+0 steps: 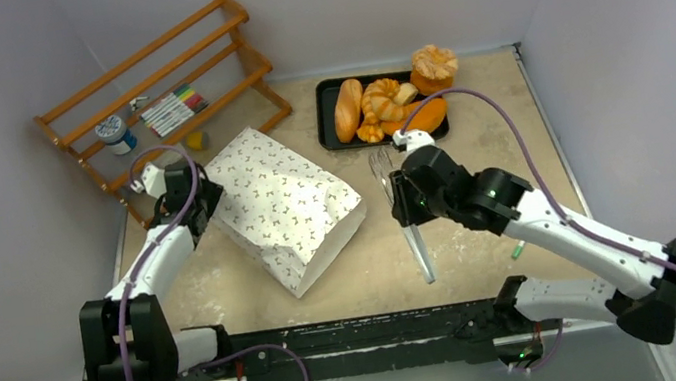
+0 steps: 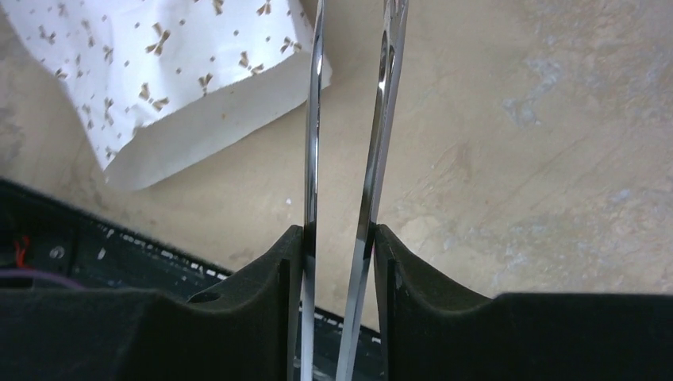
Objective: Take the fake bread out of the paper bag
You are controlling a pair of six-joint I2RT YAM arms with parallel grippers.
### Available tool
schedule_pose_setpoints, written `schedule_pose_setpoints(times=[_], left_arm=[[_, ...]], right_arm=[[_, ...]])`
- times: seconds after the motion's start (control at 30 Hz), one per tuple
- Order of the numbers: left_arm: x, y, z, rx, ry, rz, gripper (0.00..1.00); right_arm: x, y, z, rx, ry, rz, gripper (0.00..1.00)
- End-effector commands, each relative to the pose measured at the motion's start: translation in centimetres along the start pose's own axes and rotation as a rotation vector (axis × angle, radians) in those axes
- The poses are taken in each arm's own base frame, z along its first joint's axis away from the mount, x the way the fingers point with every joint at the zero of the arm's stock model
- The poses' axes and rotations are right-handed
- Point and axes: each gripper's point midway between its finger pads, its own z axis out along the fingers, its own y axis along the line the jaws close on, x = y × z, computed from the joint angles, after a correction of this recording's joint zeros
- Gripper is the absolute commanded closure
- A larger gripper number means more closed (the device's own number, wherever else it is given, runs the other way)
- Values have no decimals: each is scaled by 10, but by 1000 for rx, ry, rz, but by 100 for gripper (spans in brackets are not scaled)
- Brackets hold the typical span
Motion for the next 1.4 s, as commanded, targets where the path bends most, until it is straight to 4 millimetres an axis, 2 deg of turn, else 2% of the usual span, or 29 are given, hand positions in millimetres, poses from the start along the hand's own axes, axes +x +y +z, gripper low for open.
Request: schedule_pose_setpoints(times=[0.0, 0.1, 0.33, 0.7, 0.83, 1.03, 1.13, 1.2, 1.3, 1.37], left_arm=[[-17, -19, -1, 32, -34, 16, 60], [-18, -21, 1, 33, -33, 17, 60], [-23, -30, 4, 34, -37, 14, 59], [-26, -40, 9, 43, -29, 10, 60], [-22, -39, 9, 45, -17, 14, 60], [-18, -34, 8, 43, -5, 27, 59], [-15, -33, 7, 48, 4, 25, 60], [-14, -33, 6, 53, 8, 22, 60], [-12, -32, 5, 53, 12, 25, 59], [-13, -31, 4, 54, 12, 25, 59]], right_arm=[[20, 12, -34, -94, 18, 33, 64], [36, 21, -47, -167, 48, 20, 64], [80, 38, -49, -253, 149, -18, 67], [133, 89, -55, -331, 271, -137, 68], [139, 98, -43, -330, 281, -157, 67], [138, 117, -18, -316, 256, -174, 66], [140, 124, 4, -284, 250, -228, 64], [135, 138, 17, -288, 248, -251, 64], [136, 143, 41, -261, 254, -272, 63], [130, 146, 50, -261, 236, -262, 62]])
